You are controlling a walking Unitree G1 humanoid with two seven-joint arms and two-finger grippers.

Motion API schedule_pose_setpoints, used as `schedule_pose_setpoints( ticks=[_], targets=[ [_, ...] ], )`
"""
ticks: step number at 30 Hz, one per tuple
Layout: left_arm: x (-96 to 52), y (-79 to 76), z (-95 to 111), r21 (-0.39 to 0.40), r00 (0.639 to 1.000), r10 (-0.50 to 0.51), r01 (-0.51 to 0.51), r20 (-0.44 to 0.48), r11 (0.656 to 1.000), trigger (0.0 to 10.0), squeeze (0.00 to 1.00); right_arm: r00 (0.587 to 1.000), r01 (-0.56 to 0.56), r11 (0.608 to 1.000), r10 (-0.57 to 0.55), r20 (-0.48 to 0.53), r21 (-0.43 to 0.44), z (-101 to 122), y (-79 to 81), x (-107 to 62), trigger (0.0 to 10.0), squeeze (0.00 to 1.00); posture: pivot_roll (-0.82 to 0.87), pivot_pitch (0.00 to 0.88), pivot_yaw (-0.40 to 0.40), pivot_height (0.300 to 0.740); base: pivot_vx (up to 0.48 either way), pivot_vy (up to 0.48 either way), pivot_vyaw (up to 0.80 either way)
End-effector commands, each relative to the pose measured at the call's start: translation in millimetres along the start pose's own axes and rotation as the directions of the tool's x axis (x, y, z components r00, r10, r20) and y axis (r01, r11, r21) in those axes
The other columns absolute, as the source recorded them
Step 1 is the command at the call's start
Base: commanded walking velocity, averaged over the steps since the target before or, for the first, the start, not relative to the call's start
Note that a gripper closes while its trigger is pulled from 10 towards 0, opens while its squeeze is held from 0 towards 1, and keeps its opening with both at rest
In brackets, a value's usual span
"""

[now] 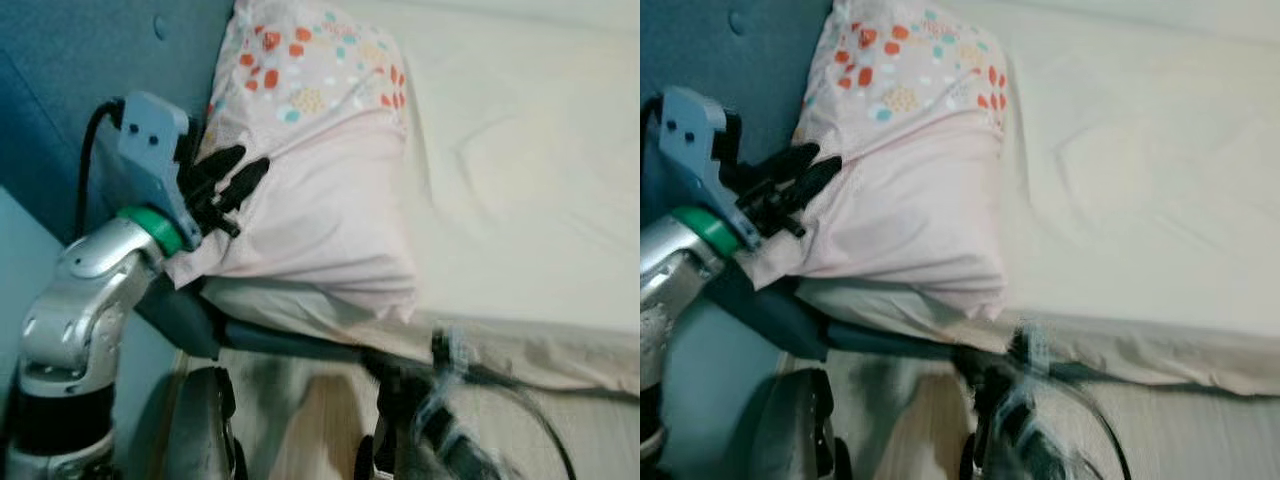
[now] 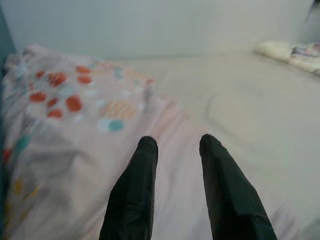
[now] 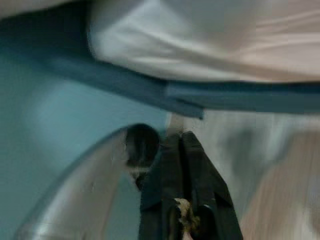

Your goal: Clean up the room

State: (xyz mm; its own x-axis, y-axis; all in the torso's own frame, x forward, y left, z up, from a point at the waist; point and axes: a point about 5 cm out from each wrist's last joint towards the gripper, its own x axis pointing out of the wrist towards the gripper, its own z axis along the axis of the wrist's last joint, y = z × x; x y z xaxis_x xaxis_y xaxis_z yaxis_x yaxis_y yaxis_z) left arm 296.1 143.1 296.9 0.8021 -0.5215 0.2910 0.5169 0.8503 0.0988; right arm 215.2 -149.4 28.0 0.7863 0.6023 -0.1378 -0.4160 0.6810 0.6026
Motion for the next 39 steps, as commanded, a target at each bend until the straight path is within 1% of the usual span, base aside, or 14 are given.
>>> schedule_pose_setpoints(
  ticks=[1, 5, 8, 9, 14, 17, 19, 25, 27, 28, 32, 35, 38, 39],
  targets=[
    [1.5, -6.7, 0.2, -0.04, 0.999, -0.029, 0.03, 0.012, 0.999, 10.0, 0.0, 0.999, -0.021, 1.0, 0.021, 0.025, -0.014, 7.1, 1.8, -11.7, 10.0, 0.0, 0.11, 0.213, -0.026, 0.561, 0.0, 0.0, 0.0],
    [26.0, -43.4, -3.4, -0.07, 0.991, -0.106, 0.112, 0.081, 0.991, 10.0, 0.0, 0.972, 0.013, 0.998, 0.002, 0.237, -0.061, 50.7, 4.5, -31.1, 10.0, 0.0, 0.08, 0.21, -0.025, 0.561, 0.0, 0.0, 0.0],
    [65.3, -64.8, -36.0, 0.05, 0.998, -0.057, 0.059, -0.032, 0.997, 10.0, 0.0, 0.943, 0.001, 0.996, 0.029, 0.332, -0.093, 82.1, 8.6, -24.0, 10.0, 0.0, 0.06, 0.207, -0.021, 0.561, 0.0, 0.0, 0.0],
    [65.3, -64.8, -36.0, 0.05, 0.998, -0.057, 0.059, -0.032, 0.997, 10.0, 0.0, 0.943, 0.001, 0.996, 0.029, 0.332, -0.093, 82.1, 8.6, -24.0, 10.0, 0.0, 0.06, 0.207, -0.021, 0.561, 0.0, 0.0, 0.0],
    [116.9, -86.2, -82.0, 0.202, 0.982, 0.084, -0.048, -0.171, 0.978, 10.0, 0.0, 0.921, -0.047, 0.992, 0.089, 0.379, -0.119, 105.7, 20.2, -2.6, 10.0, 0.0, 0.03, 0.204, -0.009, 0.561, 0.0, 0.0, 0.0],
    [122.5, -86.1, -92.3, 0.204, 0.968, 0.152, -0.111, -0.198, 0.973, 10.0, 0.0, 0.9, -0.108, 0.984, 0.156, 0.406, -0.14, 117.2, 33.1, 0.0, 10.0, 0.0, 0.02, 0.203, -0.004, 0.561, 0.0, 0.0, 0.0],
    [121.2, -87.9, -100.5, 0.208, 0.962, 0.146, -0.098, -0.232, 0.973, 10.0, 0.0, 0.887, -0.135, 0.979, 0.188, 0.421, -0.154, 123.1, 39.5, -0.6, 10.0, 0.0, 0.02, 0.203, -0.004, 0.561, 0.0, 0.0, 0.0],
    [88.0, -100.6, -154.7, 0.232, 0.881, -0.082, 0.211, -0.467, 0.95, 10.0, 0.0, 0.823, -0.162, 0.971, 0.232, 0.518, -0.176, 153.8, 51.8, -10.4, 10.0, 0.0, 0.03, 0.217, -0.001, 0.561, 0.0, 0.0, 0.0],
    [57.1, -92.4, -173.9, 0.16, 0.821, -0.199, 0.329, -0.535, 0.931, 10.0, 0.0, 0.772, -0.165, 0.966, 0.254, 0.582, -0.201, 177.6, 54.1, -18.1, 10.0, 0.0, 0.05, 0.226, -0.003, 0.561, 0.0, 0.0, 0.0],
    [57.1, -92.4, -173.9, 0.16, 0.821, -0.199, 0.329, -0.535, 0.931, 10.0, 0.0, 0.772, -0.165, 0.966, 0.254, 0.582, -0.201, 177.6, 54.1, -18.1, 10.0, 0.0, 0.05, 0.226, -0.003, 0.561, 0.0, 0.0, 0.0],
    [7.8, -81.1, -177.8, -0.008, 0.733, -0.369, 0.445, -0.571, 0.896, 10.0, 0.0, 0.73, -0.167, 0.962, 0.268, 0.628, -0.217, 201.6, 50.8, -24.7, 10.0, 0.0, 0.06, 0.23, -0.01, 0.561, 0.0, 0.0, 0.0],
    [-1.5, -79.6, -164.8, -0.042, 0.737, -0.419, 0.471, -0.531, 0.881, 10.0, 0.0, 0.749, -0.15, 0.966, 0.251, 0.613, -0.212, 200.5, 46.5, -24.0, 10.0, 0.0, 0.07, 0.231, -0.014, 0.561, 0.0, 0.0, 0.0],
    [23.6, -69.4, -124.8, -0.101, 0.87, -0.351, 0.337, -0.346, 0.936, 10.0, 0.0, 0.77, -0.139, 0.97, 0.234, 0.593, -0.201, 194.7, 45.9, -22.9, 10.0, 0.0, 0.07, 0.231, -0.017, 0.561, 0.0, 0.0, 0.0],
    [23.6, -69.4, -124.8, -0.101, 0.87, -0.351, 0.337, -0.346, 0.936, 10.0, 0.0, 0.77, -0.139, 0.97, 0.234, 0.593, -0.201, 194.7, 45.9, -22.9, 10.0, 0.0, 0.07, 0.231, -0.017, 0.561, 0.0, 0.0, 0.0]
  ],
)
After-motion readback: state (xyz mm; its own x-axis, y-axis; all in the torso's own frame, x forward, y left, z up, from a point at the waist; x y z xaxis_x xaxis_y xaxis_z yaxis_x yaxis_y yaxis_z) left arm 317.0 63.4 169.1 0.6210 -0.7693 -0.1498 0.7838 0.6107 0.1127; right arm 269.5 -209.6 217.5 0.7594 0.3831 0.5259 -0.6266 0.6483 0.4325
